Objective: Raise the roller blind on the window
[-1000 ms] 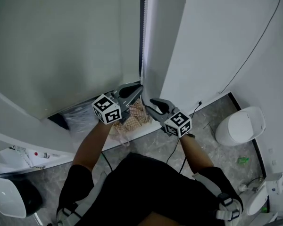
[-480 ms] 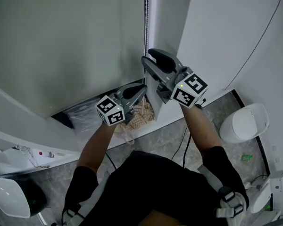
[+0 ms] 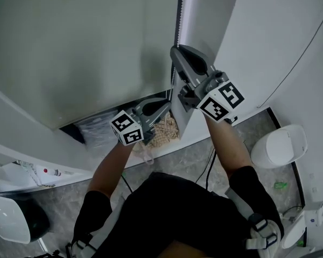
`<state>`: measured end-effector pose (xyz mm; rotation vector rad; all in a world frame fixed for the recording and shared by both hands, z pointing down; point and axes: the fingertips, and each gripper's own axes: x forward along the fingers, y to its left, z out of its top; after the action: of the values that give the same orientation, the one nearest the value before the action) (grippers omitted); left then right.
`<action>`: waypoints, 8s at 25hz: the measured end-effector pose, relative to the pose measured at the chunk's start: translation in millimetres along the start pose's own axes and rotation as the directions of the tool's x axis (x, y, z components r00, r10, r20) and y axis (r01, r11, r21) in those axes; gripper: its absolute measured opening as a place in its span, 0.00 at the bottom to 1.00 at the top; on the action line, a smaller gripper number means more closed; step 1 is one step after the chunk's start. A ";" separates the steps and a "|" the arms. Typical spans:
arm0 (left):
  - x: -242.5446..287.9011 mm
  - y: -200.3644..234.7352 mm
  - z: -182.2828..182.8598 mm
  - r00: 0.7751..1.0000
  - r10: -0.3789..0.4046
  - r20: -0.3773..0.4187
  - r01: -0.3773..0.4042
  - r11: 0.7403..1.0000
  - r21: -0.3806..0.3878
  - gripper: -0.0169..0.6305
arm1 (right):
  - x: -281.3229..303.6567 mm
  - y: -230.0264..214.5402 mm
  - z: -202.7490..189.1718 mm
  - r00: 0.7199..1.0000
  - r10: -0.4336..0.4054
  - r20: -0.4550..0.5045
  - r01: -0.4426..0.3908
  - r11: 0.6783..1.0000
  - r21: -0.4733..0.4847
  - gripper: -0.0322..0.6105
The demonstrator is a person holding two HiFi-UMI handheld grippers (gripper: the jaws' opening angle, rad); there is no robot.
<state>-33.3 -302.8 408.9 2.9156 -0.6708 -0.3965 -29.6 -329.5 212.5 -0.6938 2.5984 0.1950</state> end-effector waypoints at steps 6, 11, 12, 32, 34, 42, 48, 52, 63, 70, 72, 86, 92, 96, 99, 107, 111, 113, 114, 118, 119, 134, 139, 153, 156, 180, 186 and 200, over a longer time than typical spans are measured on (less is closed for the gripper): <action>6.0 -1.6 -6.4 1.000 -0.019 -0.011 0.019 1.000 -0.010 0.05 | -14.7 0.0 1.9 0.999 -0.016 0.028 0.017 0.998 -0.056 0.08; -2.0 10.4 -76.2 0.987 0.017 -0.161 -0.029 0.997 -0.072 0.05 | -42.7 3.5 -61.1 0.996 -0.032 -0.088 0.029 0.999 -0.027 0.07; -6.8 9.3 -102.8 0.975 0.019 -0.222 -0.042 0.994 -0.097 0.05 | -55.0 6.8 -84.3 0.990 -0.032 -0.138 0.031 0.999 -0.014 0.07; 22.8 -3.6 37.7 0.994 -0.106 0.012 0.106 0.994 -0.033 0.22 | -130.8 4.1 -185.5 0.940 -0.062 -0.336 0.098 0.991 0.091 0.08; 38.1 -8.8 67.7 0.989 -0.142 0.045 0.142 0.990 0.012 0.22 | -130.7 4.6 -186.7 0.939 -0.062 -0.339 0.099 0.991 0.093 0.08; 82.7 -31.6 150.1 0.955 -0.241 0.171 0.225 0.968 0.107 0.23 | -131.3 9.1 -187.7 0.935 -0.062 -0.349 0.098 0.991 0.088 0.08; 89.0 -27.9 147.6 0.956 -0.224 0.190 0.224 0.974 0.023 0.05 | -136.0 9.3 -188.1 0.935 -0.066 -0.348 0.103 0.991 0.090 0.08; 84.5 -30.7 145.3 0.959 -0.212 0.186 0.206 0.977 0.051 0.05 | -142.2 9.6 -185.6 0.947 -0.060 -0.316 0.102 0.988 0.116 0.08; 50.2 -3.3 -12.2 0.996 -0.073 -0.045 0.074 0.997 0.005 0.04 | -229.6 38.1 -322.5 0.698 -0.005 -0.716 0.123 0.986 0.113 0.08; 31.1 1.8 -28.7 0.999 -0.023 -0.040 0.022 0.999 -0.031 0.04 | -210.9 28.7 -266.8 0.796 0.008 -0.606 0.085 0.988 0.125 0.28; 27.5 3.5 -27.0 0.999 -0.017 -0.029 0.016 0.999 -0.037 0.05 | -184.3 14.8 -215.8 0.866 -0.021 -0.500 0.070 0.994 0.079 0.28; 18.5 -17.5 -24.5 1.000 -0.026 0.001 0.026 1.000 -0.016 0.05 | -33.9 7.7 -40.2 0.997 0.036 -0.075 -0.025 0.988 0.151 0.29; 14.3 -17.5 -23.5 1.000 -0.014 0.009 0.014 1.000 -0.001 0.05 | -16.1 2.2 -8.2 0.998 0.038 0.041 -0.046 0.975 0.220 0.19; 8.0 -11.7 -20.9 1.000 0.007 0.013 -0.007 1.000 -0.001 0.05 | -10.2 -2.0 -5.1 0.999 0.030 0.030 -0.035 0.981 0.190 0.06; 5.7 -8.0 -21.4 1.000 0.013 0.018 -0.013 1.000 -0.007 0.05 | -11.9 0.9 -6.1 0.999 0.042 0.031 -0.046 0.991 0.129 0.07; -7.0 13.0 -119.7 0.975 0.036 -0.221 -0.076 0.982 -0.174 0.05 | -52.1 -2.8 -97.1 0.990 0.008 -0.141 0.000 0.998 0.059 0.07; -27.4 4.8 -178.9 0.927 -0.008 -0.374 -0.080 0.973 -0.219 0.05 | -85.6 -2.8 -155.2 0.970 -0.005 -0.242 0.028 0.995 0.092 0.07; -32.2 2.3 -180.2 0.922 -0.020 -0.388 -0.070 0.974 -0.216 0.16 | -94.4 -2.0 -165.3 0.963 -0.007 -0.268 0.027 0.997 0.070 0.07; -32.4 1.8 -172.4 0.925 -0.026 -0.379 -0.055 0.978 -0.200 0.22 | -96.7 -3.3 -166.0 0.962 -0.010 -0.274 0.028 0.998 0.062 0.07; -27.0 14.6 -107.2 0.965 -0.017 -0.262 -0.016 0.992 -0.123 0.25 | -99.7 -11.0 -164.2 0.960 -0.032 -0.277 0.048 0.998 0.050 0.07; -24.8 19.7 -87.4 0.976 -0.013 -0.219 -0.013 0.993 -0.117 0.25 | -100.3 -12.5 -164.7 0.960 -0.035 -0.279 0.050 0.998 0.049 0.07; 76.9 -27.4 154.4 0.962 -0.246 0.121 0.235 0.967 0.098 0.27 | -103.6 2.5 -162.9 0.962 -0.015 -0.274 0.037 0.997 0.075 0.07; 86.5 -21.4 172.7 0.954 -0.248 0.169 0.239 0.968 0.071 0.27 | -110.1 1.3 -160.9 0.959 -0.018 -0.284 0.039 0.997 0.067 0.07; 87.7 -19.2 157.1 0.971 -0.196 0.134 0.190 0.980 0.060 0.04 | -120.6 11.4 -167.6 0.953 -0.004 -0.303 0.027 0.997 0.070 0.07; 83.8 -14.0 122.9 0.985 -0.159 0.063 0.155 0.986 0.068 0.04 | -138.7 13.3 -199.5 0.919 -0.007 -0.395 0.035 0.997 0.065 0.07; 18.6 -5.7 12.5 0.999 -0.019 0.037 0.020 0.999 -0.025 0.04 | -66.9 10.1 -67.8 0.970 0.075 -0.233 -0.067 0.997 0.039 0.32; 14.0 -9.9 9.7 0.999 -0.032 0.044 0.033 0.999 -0.013 0.04 | -20.4 12.0 -37.7 0.979 0.105 -0.174 -0.106 0.994 -0.001 0.32; 5.4 -8.6 16.7 0.999 -0.007 0.039 0.008 1.000 -0.028 0.04 | -14.5 25.5 -21.8 0.986 0.105 -0.129 -0.126 0.978 -0.169 0.07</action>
<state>-29.8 -298.5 390.2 2.8917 -0.6544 -0.4601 -39.4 -306.3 239.1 -0.6316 2.7624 0.4373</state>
